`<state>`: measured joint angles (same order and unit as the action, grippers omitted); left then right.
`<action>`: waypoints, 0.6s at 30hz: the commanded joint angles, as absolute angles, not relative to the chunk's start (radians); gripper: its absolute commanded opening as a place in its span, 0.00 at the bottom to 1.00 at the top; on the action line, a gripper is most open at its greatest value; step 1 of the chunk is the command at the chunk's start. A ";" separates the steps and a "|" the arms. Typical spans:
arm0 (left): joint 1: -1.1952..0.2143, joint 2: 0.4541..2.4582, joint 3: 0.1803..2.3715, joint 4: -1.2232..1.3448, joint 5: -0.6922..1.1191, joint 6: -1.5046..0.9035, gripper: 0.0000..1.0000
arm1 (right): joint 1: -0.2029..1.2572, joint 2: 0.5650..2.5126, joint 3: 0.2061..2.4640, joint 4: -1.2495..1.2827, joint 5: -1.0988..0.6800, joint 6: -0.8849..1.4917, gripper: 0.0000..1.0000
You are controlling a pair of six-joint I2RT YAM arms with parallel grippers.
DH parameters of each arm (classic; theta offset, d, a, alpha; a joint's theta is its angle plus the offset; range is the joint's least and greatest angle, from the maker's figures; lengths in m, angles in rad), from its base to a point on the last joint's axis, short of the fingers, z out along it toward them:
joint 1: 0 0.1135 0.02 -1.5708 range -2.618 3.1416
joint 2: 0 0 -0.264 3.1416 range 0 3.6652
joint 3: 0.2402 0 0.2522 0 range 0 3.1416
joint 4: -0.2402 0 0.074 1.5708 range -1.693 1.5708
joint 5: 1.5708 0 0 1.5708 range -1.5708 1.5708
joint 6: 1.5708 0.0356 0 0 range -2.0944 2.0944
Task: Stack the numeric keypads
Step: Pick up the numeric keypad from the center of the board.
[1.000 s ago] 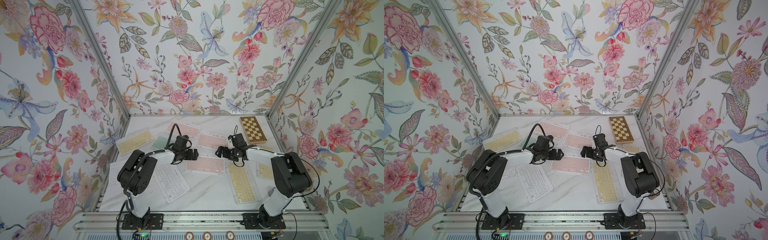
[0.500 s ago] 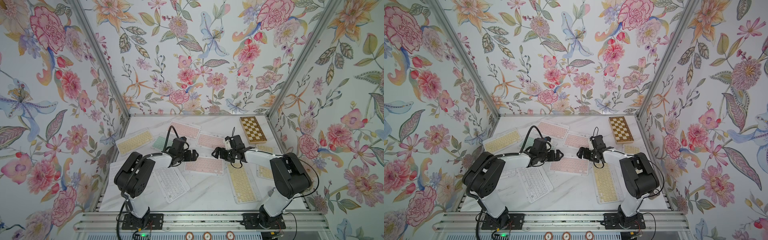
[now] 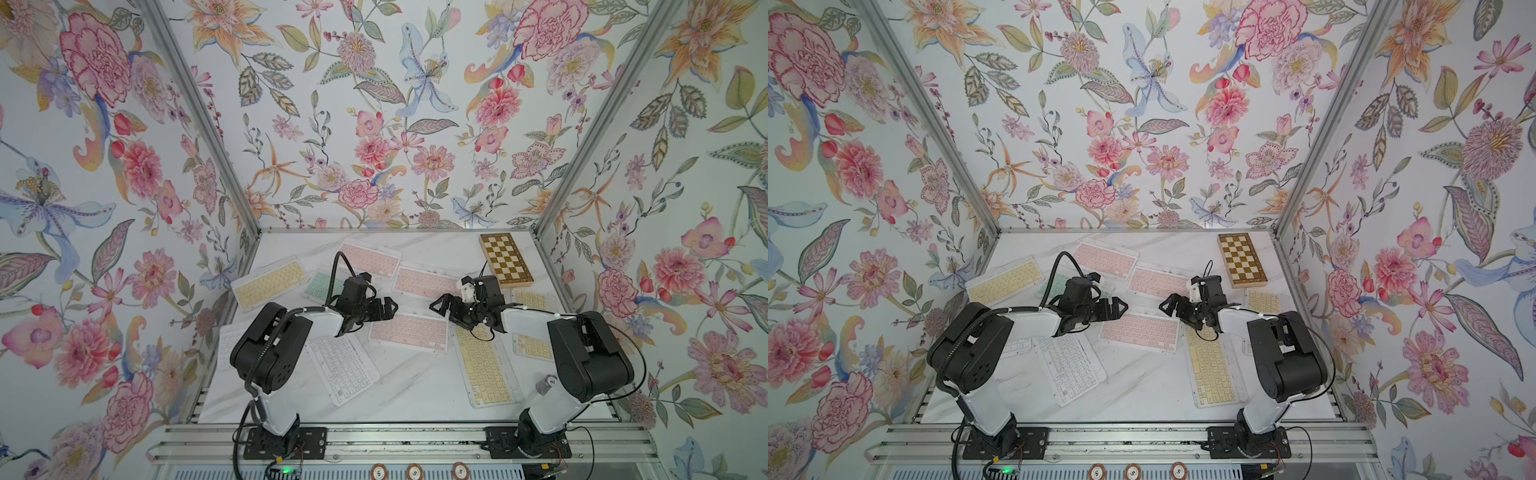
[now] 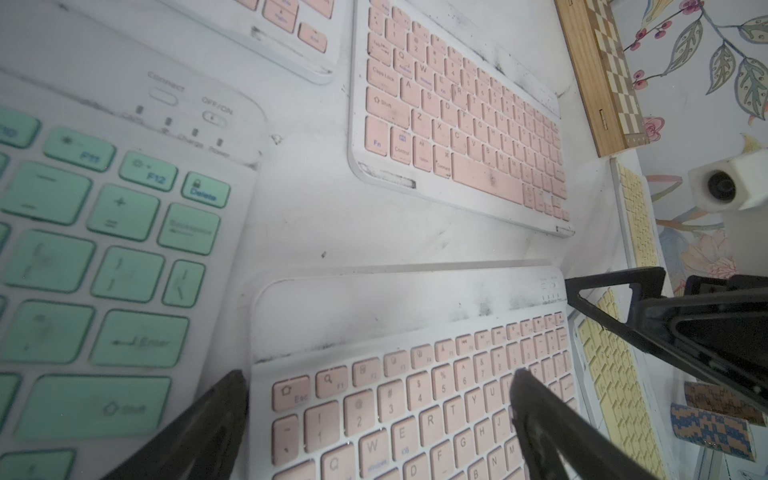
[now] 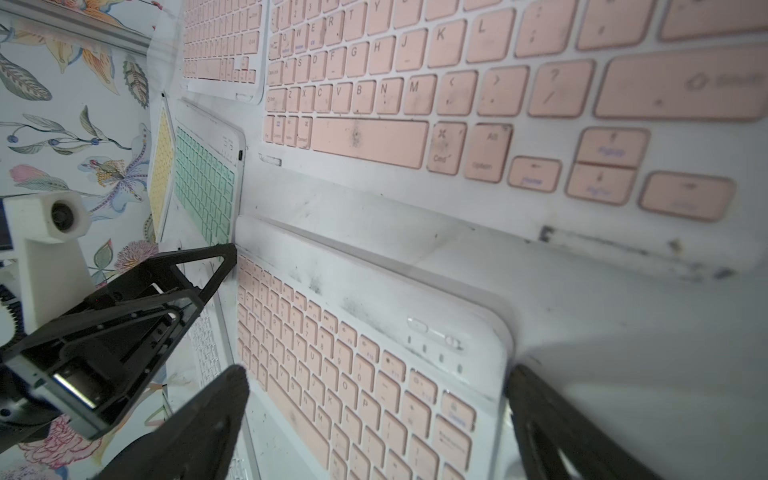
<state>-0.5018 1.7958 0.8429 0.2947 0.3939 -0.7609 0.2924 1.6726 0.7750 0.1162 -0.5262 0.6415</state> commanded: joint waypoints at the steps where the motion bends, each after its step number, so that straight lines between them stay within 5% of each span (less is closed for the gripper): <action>1: -0.506 1.838 0.821 0.292 0.446 -0.793 0.99 | 0.290 1.647 0.757 0.163 -0.591 0.668 0.99; 18: -0.509 1.859 0.801 0.453 0.486 -0.903 0.99 | 0.256 1.641 0.758 0.286 -0.663 0.725 0.99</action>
